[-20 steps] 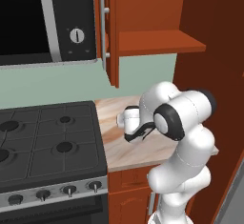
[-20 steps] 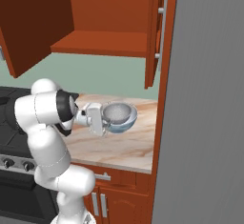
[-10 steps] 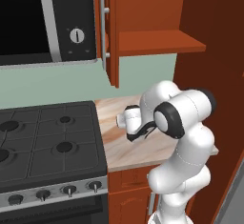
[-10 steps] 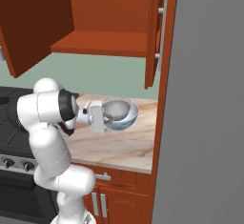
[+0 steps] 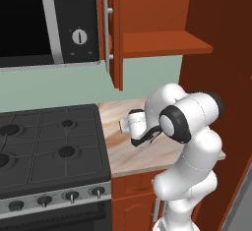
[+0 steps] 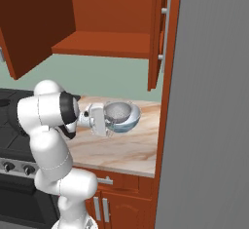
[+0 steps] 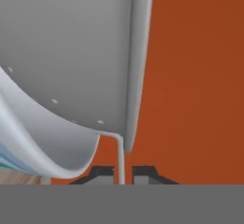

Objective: Open the cabinet and setup a tea strainer by placing it in the bowl upright.

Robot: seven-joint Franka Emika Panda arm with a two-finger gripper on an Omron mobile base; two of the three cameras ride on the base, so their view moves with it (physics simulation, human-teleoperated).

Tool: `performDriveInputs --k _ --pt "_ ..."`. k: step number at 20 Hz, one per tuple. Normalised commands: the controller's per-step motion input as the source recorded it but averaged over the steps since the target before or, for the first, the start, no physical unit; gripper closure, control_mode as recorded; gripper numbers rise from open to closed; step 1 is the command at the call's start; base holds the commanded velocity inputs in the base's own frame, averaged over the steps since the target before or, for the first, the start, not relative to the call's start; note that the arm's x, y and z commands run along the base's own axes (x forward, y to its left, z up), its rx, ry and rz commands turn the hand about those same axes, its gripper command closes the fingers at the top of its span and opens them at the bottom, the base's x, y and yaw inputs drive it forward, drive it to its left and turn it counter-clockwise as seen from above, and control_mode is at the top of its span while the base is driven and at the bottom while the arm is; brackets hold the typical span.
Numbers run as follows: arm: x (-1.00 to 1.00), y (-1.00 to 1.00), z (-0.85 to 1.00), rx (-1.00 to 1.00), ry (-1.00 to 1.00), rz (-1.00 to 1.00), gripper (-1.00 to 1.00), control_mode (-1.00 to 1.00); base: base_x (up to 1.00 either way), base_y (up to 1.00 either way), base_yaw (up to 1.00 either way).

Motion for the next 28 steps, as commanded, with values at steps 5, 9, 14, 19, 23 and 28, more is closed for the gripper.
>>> performDriveInputs --k 5,9,14,19,23,28 --pt "0.0 0.09 -0.01 0.0 0.0 0.01 -1.0 -1.0 0.0 0.0 0.0" --pt "0.0 0.0 0.0 0.0 0.0 0.0 -1.0 -1.0 0.0 0.0 0.0" --pt "0.0 0.0 0.0 0.0 0.0 0.01 -1.0 -1.0 0.0 0.0 0.0" --pt "0.0 0.0 0.0 0.0 0.0 0.0 -1.0 -1.0 0.0 0.0 0.0" --pt "0.0 0.02 0.0 0.0 0.0 0.0 -1.0 -1.0 0.0 0.0 0.0" --pt "-0.12 0.12 0.0 0.0 0.0 0.0 -1.0 -1.0 0.0 0.0 0.0"
